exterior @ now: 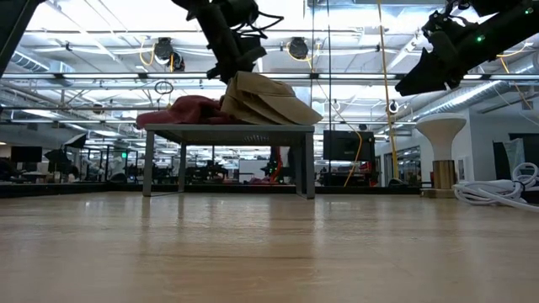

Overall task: Pick & Place hat
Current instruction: Stack the light brown cap on the light brown caps on the shelf, then return to Home Position

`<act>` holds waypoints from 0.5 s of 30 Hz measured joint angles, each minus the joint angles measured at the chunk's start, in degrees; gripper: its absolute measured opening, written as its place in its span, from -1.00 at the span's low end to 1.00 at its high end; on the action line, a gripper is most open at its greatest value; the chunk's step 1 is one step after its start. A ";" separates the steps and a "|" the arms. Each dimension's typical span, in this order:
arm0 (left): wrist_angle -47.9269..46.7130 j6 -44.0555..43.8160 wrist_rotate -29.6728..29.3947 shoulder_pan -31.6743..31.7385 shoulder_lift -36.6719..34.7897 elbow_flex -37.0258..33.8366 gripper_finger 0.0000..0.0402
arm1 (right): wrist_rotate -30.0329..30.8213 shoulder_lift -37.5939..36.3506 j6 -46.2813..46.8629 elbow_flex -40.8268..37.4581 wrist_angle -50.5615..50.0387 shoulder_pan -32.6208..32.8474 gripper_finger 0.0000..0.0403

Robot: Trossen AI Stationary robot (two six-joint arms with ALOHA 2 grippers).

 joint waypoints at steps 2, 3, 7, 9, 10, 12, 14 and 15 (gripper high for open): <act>-0.40 -0.86 0.00 0.00 -0.43 -0.02 -0.51 | 0.00 0.00 -0.03 0.00 0.00 0.01 0.09; -0.34 -1.07 0.00 -0.02 -0.63 -0.02 -0.44 | 0.00 0.00 -0.03 0.00 0.01 0.01 0.09; -0.53 -2.90 0.07 -0.13 -1.36 -0.08 -0.14 | 0.00 0.00 -0.03 0.00 0.00 -0.01 0.09; -0.04 -3.20 0.07 -0.17 -1.81 -0.09 -0.02 | 0.00 0.00 -0.03 0.00 0.00 0.00 0.09; 0.20 -3.25 0.11 -0.27 -2.22 -0.09 0.03 | 0.00 0.00 -0.03 0.00 0.00 -0.01 0.09; -0.08 -3.46 0.19 -0.27 -2.69 -0.09 0.11 | 0.00 0.00 -0.02 0.00 0.00 0.00 0.09; 0.60 -3.70 0.30 -0.50 -3.05 -0.07 0.18 | 0.00 0.00 -0.03 0.00 0.00 0.01 0.09; 0.15 -4.15 0.46 -0.55 -3.50 -0.09 0.21 | 0.00 0.00 -0.03 0.00 0.00 0.00 0.09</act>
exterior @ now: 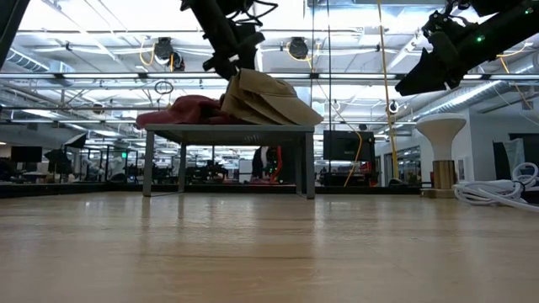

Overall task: Pick & Place hat
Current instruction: Return to Home Position

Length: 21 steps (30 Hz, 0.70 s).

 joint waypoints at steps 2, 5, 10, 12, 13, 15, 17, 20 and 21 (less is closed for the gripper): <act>0.22 -0.16 0.12 -0.03 -0.54 -0.01 0.25 | 0.00 0.00 0.00 0.00 0.00 -0.01 0.09; -0.92 -0.34 0.14 -0.22 -1.69 0.07 0.31 | 0.00 0.00 -0.07 0.00 0.00 0.00 0.09; -3.81 -3.53 0.26 -0.22 -4.83 0.06 0.37 | 0.00 0.00 -0.03 0.00 0.04 -0.01 0.09; -5.81 -3.58 0.22 -0.22 -6.32 0.06 0.38 | -0.02 0.00 -0.03 0.00 0.08 -0.01 0.09; -7.26 -3.08 0.21 -0.22 -7.09 0.06 0.39 | 0.00 0.00 -0.02 0.00 0.34 -0.01 0.09; -9.31 -2.23 0.21 -0.22 -8.59 0.06 0.38 | 0.00 0.00 -0.01 0.00 1.51 -0.01 0.09; -11.33 -1.67 0.21 -0.31 -10.18 0.06 0.36 | 0.00 0.00 0.00 0.00 2.49 -0.01 0.09; -12.25 -1.34 0.10 -0.50 -12.27 -0.13 0.34 | 0.07 0.00 0.00 0.00 2.78 -0.01 0.09; -11.74 -1.18 -0.05 -0.50 -13.26 -0.77 0.34 | 0.07 0.00 0.00 0.00 2.78 -0.01 0.09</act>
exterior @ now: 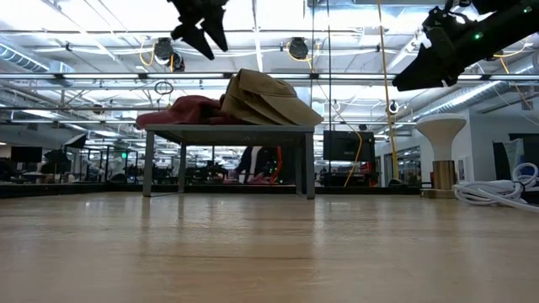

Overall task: Pick & Place hat
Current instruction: Return to Home Position

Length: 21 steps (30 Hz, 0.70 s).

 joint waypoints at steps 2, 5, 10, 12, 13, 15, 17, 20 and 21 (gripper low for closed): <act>3.37 0.17 -0.63 -0.04 -2.74 -2.64 0.32 | 0.00 0.00 0.00 0.00 -0.03 0.00 0.09; 10.29 -0.75 -1.42 -0.04 -8.85 -10.09 0.30 | -0.02 0.00 0.08 0.00 -0.02 0.00 0.09; 22.38 -1.24 -1.36 -1.78 -20.24 -23.35 0.28 | -0.04 0.00 2.00 0.00 -0.02 0.00 0.09; 25.59 -1.29 -1.36 -2.73 -24.40 -28.04 0.29 | -0.03 0.00 2.46 0.00 -0.02 0.00 0.09; 27.13 -1.32 -1.36 -3.23 -26.35 -30.29 0.30 | -0.03 0.00 2.67 0.00 -0.02 0.00 0.09; 29.88 -1.33 -1.46 -4.02 -30.18 -34.58 0.32 | -0.04 0.00 2.84 0.00 -0.01 0.00 0.09; 32.88 -1.41 -1.42 -4.65 -33.89 -38.66 0.34 | -0.02 0.00 2.84 0.00 0.04 0.00 0.09; 36.46 -2.45 -1.39 -5.23 -39.14 -44.85 0.35 | -0.02 0.00 2.28 0.00 0.07 0.00 0.09; 37.58 -2.94 -1.41 -5.25 -40.86 -46.82 0.34 | -0.04 0.00 1.90 0.00 0.07 0.00 0.09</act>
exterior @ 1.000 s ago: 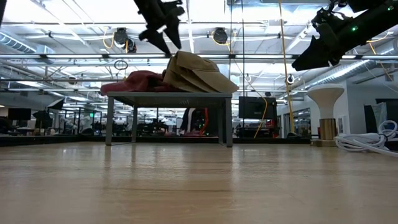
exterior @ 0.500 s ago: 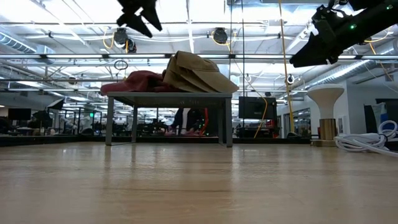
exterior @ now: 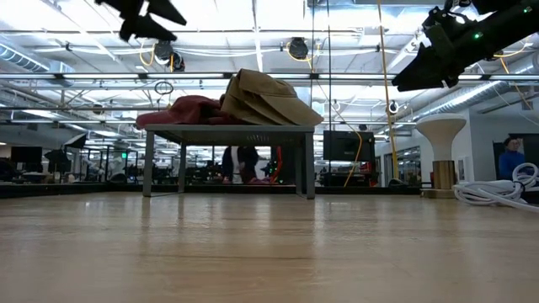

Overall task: Pick & Place hat
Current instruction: Return to Home Position

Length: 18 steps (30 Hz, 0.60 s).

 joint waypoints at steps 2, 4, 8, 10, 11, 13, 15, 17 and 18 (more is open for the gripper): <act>1.84 -0.69 0.00 0.01 -3.31 -3.63 0.32 | 0.02 -0.07 -0.75 0.00 -0.01 0.00 0.09; 2.20 -0.77 0.02 0.00 -6.51 -6.81 0.30 | 0.06 -0.38 -1.70 0.00 0.01 0.00 0.09; 3.13 -1.83 0.02 0.00 -12.17 -12.62 0.26 | 0.06 -1.98 -2.27 0.00 -0.14 0.00 0.09; 4.53 -2.34 0.02 0.00 -15.25 -15.64 0.24 | -0.01 -3.32 -2.34 -0.87 0.03 0.00 0.09; 5.25 -2.88 -0.06 0.00 -16.83 -17.20 0.24 | -0.01 -4.20 -2.04 -1.73 -0.05 0.00 0.09; 7.26 -3.87 -0.65 0.00 -19.66 -20.01 0.24 | -0.01 -6.11 -0.73 -3.85 -0.23 0.00 0.09; 8.27 -4.52 -0.93 0.00 -22.23 -22.22 0.25 | -0.01 -8.12 0.58 -6.26 -0.24 0.00 0.09; 8.48 -5.22 -1.36 0.00 -24.47 -23.97 0.27 | -0.03 -9.85 0.89 -8.17 -0.42 0.00 0.09; 8.69 -5.59 -1.49 0.00 -25.46 -24.62 0.28 | -0.03 -10.60 1.07 -8.90 -0.36 0.00 0.09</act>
